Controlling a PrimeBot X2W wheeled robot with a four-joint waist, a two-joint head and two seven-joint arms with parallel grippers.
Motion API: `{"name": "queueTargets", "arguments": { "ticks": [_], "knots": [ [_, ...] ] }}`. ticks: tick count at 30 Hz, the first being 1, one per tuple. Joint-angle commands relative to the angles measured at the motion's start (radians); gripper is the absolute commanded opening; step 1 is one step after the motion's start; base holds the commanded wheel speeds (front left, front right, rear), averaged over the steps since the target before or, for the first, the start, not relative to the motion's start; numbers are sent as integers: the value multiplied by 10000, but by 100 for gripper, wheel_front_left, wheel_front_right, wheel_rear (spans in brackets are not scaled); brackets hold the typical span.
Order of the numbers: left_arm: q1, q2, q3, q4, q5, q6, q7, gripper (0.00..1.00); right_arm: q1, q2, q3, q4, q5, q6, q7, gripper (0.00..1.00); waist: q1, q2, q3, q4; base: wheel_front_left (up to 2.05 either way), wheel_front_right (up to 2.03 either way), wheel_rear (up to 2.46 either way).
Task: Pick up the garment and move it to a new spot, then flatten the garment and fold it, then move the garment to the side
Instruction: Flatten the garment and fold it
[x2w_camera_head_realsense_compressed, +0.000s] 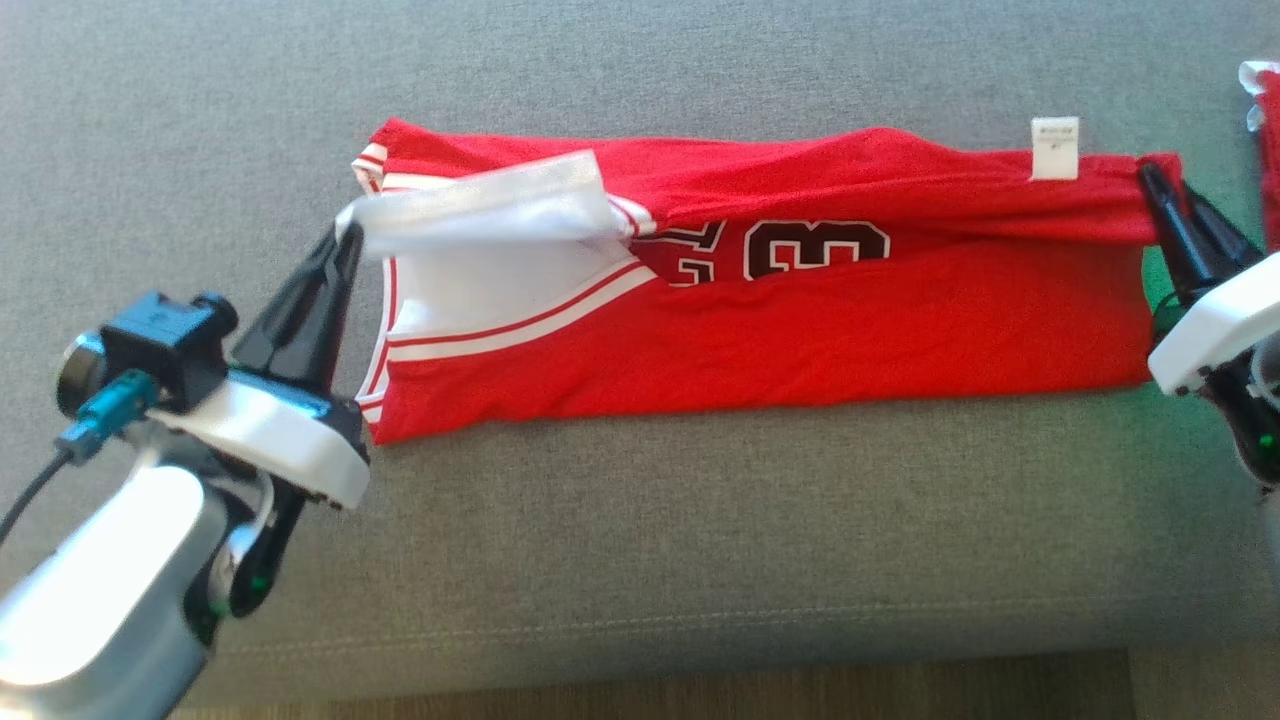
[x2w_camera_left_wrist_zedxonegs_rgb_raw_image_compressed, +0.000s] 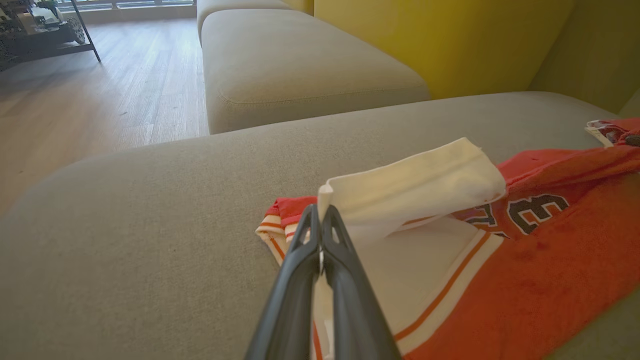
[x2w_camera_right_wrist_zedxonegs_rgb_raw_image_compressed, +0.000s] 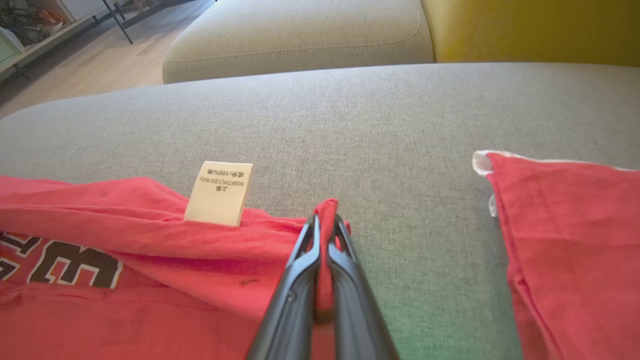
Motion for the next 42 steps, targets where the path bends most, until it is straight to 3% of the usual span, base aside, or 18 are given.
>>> {"name": "queueTargets", "arguments": {
  "ticks": [1,3,4,6,7,8,9,14,20,24,27,34,42],
  "knots": [
    [-154,489,420,-262,-43,94,24,0,164,-80,-9,-390,-52,-6,70,0,1,-1,-8,6,0,0,0],
    [30,444,344,-209,-169,137,156,0,307,-32,-40,-497,-109,-6,281,3,1,-1,-39,7,0,0,0],
    [93,431,283,-178,-193,137,223,0,371,-3,-48,-557,-140,-6,366,14,1,-1,-55,3,0,0,0],
    [218,353,197,-67,-307,160,365,0,495,84,-70,-680,-148,-6,503,45,1,-1,-107,-9,0,0,0],
    [338,265,116,67,-382,204,450,36,619,159,-90,-769,-165,-6,631,100,1,-1,-192,-40,0,0,0],
    [404,202,78,119,-431,211,469,60,673,213,-150,-799,-154,-6,665,100,1,-1,-248,-58,0,0,0],
    [459,147,48,164,-446,238,460,100,733,257,-199,-851,-154,-6,676,100,1,-1,-312,-74,0,0,0],
    [1003,-263,181,212,-551,757,189,100,1385,513,-470,-1223,-30,-6,868,100,1,-1,-798,-183,0,0,0],
    [2030,-768,617,-139,125,2127,-107,100,2405,1306,-1362,-1491,-206,-6,1231,100,1,-1,-1484,-275,0,0,0],
    [2726,-1427,1228,-819,1260,2913,-139,100,2626,2058,-2281,-1285,-546,-6,1329,100,1,-1,-1861,-164,0,0,0],
    [3284,-1867,1452,-1138,2353,3219,-141,100,2401,2594,-2903,-926,-795,-6,1431,100,1,-1,-2096,-22,0,0,0],
    [3992,-2868,1383,-1224,3478,2767,-143,100,1260,2997,-3854,421,-1627,-6,1759,100,1,-1,-2321,555,0,0,0],
    [4103,-3520,1773,-866,3924,2093,-144,100,169,2627,-4572,2098,-3528,-6,1878,100,1,-1,-1975,1083,0,0,0]
  ]
}}
